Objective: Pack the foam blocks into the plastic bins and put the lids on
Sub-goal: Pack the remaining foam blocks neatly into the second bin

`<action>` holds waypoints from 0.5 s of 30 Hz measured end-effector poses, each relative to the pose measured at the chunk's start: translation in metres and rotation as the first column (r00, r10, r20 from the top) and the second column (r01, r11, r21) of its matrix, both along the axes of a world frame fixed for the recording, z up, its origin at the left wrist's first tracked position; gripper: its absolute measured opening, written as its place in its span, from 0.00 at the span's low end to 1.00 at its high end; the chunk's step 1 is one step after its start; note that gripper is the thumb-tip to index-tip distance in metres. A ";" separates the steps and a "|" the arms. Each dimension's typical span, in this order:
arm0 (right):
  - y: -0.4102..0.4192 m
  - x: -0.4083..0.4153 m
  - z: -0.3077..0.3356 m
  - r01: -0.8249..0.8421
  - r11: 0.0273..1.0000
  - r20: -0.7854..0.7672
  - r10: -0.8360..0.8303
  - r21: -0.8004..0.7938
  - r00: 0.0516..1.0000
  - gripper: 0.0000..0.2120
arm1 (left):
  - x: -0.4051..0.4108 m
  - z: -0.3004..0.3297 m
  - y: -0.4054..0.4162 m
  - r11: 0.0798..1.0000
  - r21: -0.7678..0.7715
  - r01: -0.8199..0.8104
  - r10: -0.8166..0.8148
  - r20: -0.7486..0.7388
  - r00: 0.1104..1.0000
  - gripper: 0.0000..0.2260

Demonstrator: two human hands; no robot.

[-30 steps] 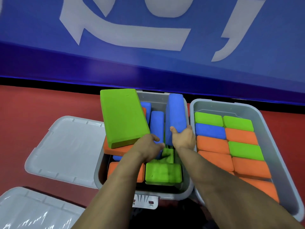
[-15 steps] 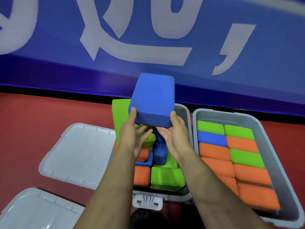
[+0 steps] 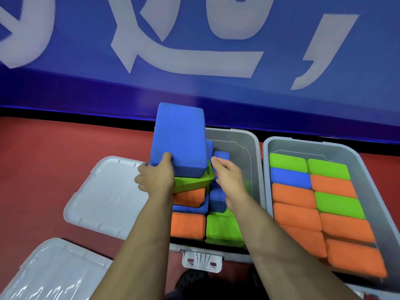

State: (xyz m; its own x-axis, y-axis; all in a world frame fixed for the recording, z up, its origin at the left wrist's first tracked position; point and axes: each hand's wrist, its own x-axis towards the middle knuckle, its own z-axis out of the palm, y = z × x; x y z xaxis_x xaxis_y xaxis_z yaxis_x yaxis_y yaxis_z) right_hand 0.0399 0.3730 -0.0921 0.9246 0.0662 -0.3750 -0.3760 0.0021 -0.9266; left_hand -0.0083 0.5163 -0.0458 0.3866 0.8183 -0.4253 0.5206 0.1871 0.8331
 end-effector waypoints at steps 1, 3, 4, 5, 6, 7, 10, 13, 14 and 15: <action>-0.005 0.002 -0.006 0.031 0.999 0.005 -0.031 -0.015 0.999 0.03 | 0.000 0.002 0.000 1.000 0.030 0.007 -0.007 0.006 1.000 0.36; -0.019 0.005 -0.023 0.087 0.991 0.021 -0.085 -0.100 0.996 0.03 | 0.000 0.005 -0.002 0.996 0.084 0.029 -0.029 0.002 1.000 0.36; -0.026 0.007 -0.034 0.075 0.981 0.019 -0.073 -0.178 0.997 0.04 | 0.000 0.006 -0.003 0.993 0.110 0.035 -0.033 -0.013 0.999 0.37; -0.035 0.010 -0.050 0.028 0.965 0.011 -0.026 -0.261 1.000 0.08 | 0.000 0.007 -0.005 0.989 0.139 0.044 -0.041 -0.024 0.999 0.38; -0.041 0.014 -0.066 -0.059 0.938 -0.002 0.062 -0.341 0.998 0.13 | 0.000 0.007 -0.006 0.984 0.166 0.059 -0.056 -0.024 0.998 0.38; -0.045 0.019 -0.079 -0.168 0.890 -0.020 0.177 -0.425 0.984 0.15 | 0.001 0.006 -0.007 0.979 0.187 0.080 -0.078 -0.018 0.997 0.39; -0.039 0.030 -0.113 -0.426 0.686 -0.136 0.436 -0.590 0.890 0.20 | 0.005 0.003 -0.008 0.964 0.235 0.123 -0.123 -0.016 0.992 0.41; -0.035 0.033 -0.137 -0.511 0.607 -0.267 0.449 -0.609 0.853 0.23 | 0.008 0.004 -0.009 0.946 0.296 0.134 -0.129 -0.037 0.991 0.41; -0.036 0.032 -0.143 -0.488 0.624 -0.277 0.409 -0.610 0.869 0.23 | 0.009 0.004 -0.010 0.943 0.305 0.135 -0.129 -0.039 0.991 0.41; -0.037 0.032 -0.147 -0.442 0.656 -0.272 0.350 -0.612 0.896 0.22 | 0.010 0.004 -0.010 0.940 0.313 0.135 -0.130 -0.035 0.991 0.41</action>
State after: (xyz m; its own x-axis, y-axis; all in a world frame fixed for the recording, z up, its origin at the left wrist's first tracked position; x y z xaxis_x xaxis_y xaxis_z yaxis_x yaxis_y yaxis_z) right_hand 0.0717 0.3365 -0.2394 0.8128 0.1159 -0.5709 -0.3054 -0.7497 -0.5871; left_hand 0.0021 0.5062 -0.0420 0.4965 0.8529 -0.1612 0.5345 -0.1541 0.8310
